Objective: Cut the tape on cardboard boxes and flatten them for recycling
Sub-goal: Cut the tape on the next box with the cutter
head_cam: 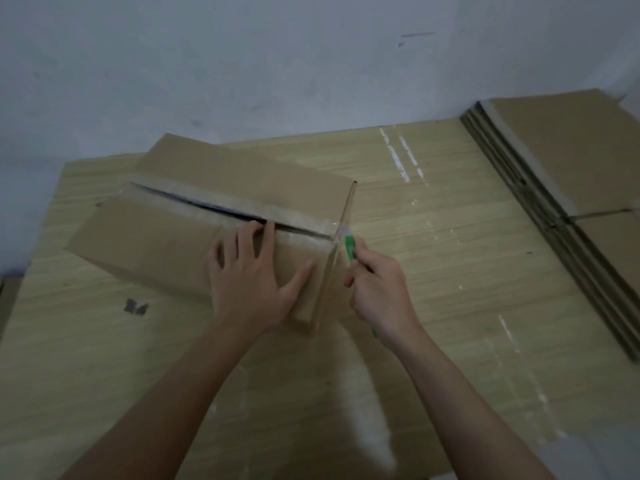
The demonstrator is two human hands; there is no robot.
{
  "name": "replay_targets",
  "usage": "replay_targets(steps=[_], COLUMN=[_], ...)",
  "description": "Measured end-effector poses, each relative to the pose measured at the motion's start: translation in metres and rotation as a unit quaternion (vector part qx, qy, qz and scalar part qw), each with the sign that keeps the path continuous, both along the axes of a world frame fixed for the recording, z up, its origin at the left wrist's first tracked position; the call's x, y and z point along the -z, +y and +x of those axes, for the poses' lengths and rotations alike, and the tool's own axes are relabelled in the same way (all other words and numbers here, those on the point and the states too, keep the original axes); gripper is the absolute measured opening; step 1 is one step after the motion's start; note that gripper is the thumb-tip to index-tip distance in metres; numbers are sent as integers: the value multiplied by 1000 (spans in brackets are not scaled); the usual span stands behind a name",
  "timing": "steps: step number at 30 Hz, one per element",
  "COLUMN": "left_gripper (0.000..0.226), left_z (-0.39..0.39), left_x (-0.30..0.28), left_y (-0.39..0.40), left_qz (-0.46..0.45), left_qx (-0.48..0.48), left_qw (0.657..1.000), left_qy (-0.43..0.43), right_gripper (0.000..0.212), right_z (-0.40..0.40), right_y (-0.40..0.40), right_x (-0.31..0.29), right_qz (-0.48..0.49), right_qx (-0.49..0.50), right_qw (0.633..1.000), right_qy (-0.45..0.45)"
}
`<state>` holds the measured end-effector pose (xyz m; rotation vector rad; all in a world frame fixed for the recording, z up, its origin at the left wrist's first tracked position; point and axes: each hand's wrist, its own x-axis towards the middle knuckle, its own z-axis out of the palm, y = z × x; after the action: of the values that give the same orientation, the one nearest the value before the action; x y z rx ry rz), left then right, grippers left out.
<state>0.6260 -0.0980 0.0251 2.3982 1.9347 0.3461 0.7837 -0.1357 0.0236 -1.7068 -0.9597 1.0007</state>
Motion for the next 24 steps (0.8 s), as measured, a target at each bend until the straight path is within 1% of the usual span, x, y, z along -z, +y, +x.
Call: replay_targets(steps=[6, 10, 14, 20, 24], left_gripper=[92, 101, 102, 102, 102], left_z=[0, 1, 1, 2, 0], left_x=[-3, -8, -8, -8, -8], left_y=[0, -1, 1, 3, 4], left_qz=[-12, -47, -47, -48, -59], left_qx=[-11, -8, -12, -11, -5], left_qw=[1000, 998, 998, 998, 997], left_qy=[2, 41, 46, 41, 43], right_gripper=[45, 41, 37, 38, 36], right_z=[-3, 2, 3, -3, -9], right_y=[3, 9, 9, 11, 11], right_x=[-15, -32, -47, -52, -58], right_qz=[-16, -51, -74, -100, -101], right_qx=[-17, -56, -88, -85, -81], right_qw=[997, 987, 979, 977, 976], right_qy=[-74, -142, -168, -168, -174])
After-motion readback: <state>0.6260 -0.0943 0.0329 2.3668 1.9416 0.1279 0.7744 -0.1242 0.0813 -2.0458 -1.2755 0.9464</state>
